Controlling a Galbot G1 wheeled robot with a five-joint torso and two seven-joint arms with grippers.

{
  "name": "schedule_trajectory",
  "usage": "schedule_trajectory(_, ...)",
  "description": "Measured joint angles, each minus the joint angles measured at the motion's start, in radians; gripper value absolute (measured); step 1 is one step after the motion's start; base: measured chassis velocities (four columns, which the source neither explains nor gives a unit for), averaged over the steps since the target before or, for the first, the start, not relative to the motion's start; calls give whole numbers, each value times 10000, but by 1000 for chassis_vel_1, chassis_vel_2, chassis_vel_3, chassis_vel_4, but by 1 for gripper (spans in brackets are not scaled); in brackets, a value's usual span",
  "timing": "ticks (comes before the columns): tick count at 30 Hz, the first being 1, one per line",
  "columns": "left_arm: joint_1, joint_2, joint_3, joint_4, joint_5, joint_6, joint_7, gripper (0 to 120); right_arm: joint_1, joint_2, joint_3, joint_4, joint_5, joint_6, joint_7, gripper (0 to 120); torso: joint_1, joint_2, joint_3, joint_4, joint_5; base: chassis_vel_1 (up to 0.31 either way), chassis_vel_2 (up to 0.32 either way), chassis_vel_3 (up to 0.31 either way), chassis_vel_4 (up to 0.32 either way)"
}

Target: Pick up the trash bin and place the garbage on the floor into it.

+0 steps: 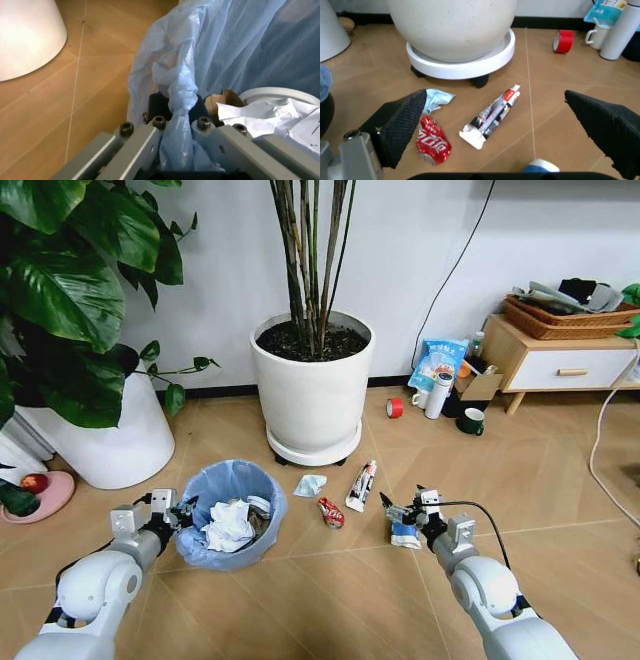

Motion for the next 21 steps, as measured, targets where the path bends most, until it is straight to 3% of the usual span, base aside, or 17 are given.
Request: schedule_trajectory(21, -36, -55, 32, 71, 35, -18, 5, 0, -50, 50, 2, -159, -292, 124, -69, 100, 2, 0, 2, -2, -1, -108, 101, 98, -98)
